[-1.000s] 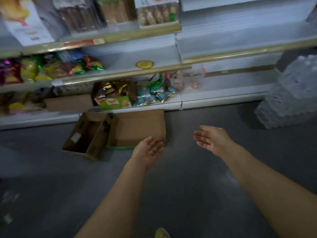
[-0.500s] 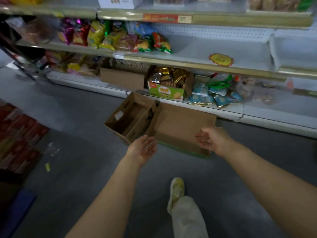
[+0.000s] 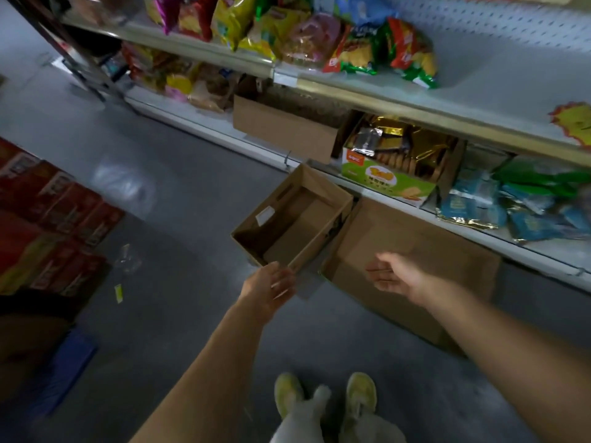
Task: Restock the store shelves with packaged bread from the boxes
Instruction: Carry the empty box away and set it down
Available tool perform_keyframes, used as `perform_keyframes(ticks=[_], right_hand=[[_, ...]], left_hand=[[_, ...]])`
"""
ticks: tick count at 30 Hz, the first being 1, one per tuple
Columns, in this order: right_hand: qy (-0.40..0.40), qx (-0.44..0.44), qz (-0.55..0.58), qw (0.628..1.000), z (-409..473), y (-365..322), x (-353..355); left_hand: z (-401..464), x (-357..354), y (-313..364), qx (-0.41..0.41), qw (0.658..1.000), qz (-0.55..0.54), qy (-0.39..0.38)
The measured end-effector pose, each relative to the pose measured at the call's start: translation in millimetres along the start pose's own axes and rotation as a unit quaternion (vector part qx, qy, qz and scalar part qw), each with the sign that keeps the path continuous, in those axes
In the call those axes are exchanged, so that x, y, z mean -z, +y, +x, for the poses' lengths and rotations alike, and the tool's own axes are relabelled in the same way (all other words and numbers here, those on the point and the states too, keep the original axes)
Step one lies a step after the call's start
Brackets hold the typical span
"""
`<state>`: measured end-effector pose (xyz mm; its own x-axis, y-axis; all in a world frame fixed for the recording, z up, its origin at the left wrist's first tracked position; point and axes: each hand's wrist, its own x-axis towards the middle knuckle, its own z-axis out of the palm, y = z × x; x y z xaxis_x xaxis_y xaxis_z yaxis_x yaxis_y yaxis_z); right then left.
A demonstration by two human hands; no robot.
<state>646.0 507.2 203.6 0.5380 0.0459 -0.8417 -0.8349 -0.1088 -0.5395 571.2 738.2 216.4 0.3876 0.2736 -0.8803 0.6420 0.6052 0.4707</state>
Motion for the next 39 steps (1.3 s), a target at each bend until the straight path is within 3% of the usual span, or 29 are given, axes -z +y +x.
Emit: perform_keyframes(ticks=[11, 22, 31, 39], right_hand=[[-0.006, -0.097, -0.048, 0.994, 216, 2, -129], [0.042, -0.142, -0.068, 0.987, 394, 50, -202], [0.116, -0.184, -0.028, 0.976, 472, 90, -220], [0.122, -0.138, -0.032, 0.982, 427, 78, -224]], left_hand=[[243, 42, 64, 0.052, 0.991, 0.083, 0.09], [445, 82, 59, 0.122, 0.977, 0.126, 0.122], [518, 96, 30, 0.109, 0.973, 0.164, 0.123], [476, 109, 43, 0.076, 0.969, 0.196, 0.13]])
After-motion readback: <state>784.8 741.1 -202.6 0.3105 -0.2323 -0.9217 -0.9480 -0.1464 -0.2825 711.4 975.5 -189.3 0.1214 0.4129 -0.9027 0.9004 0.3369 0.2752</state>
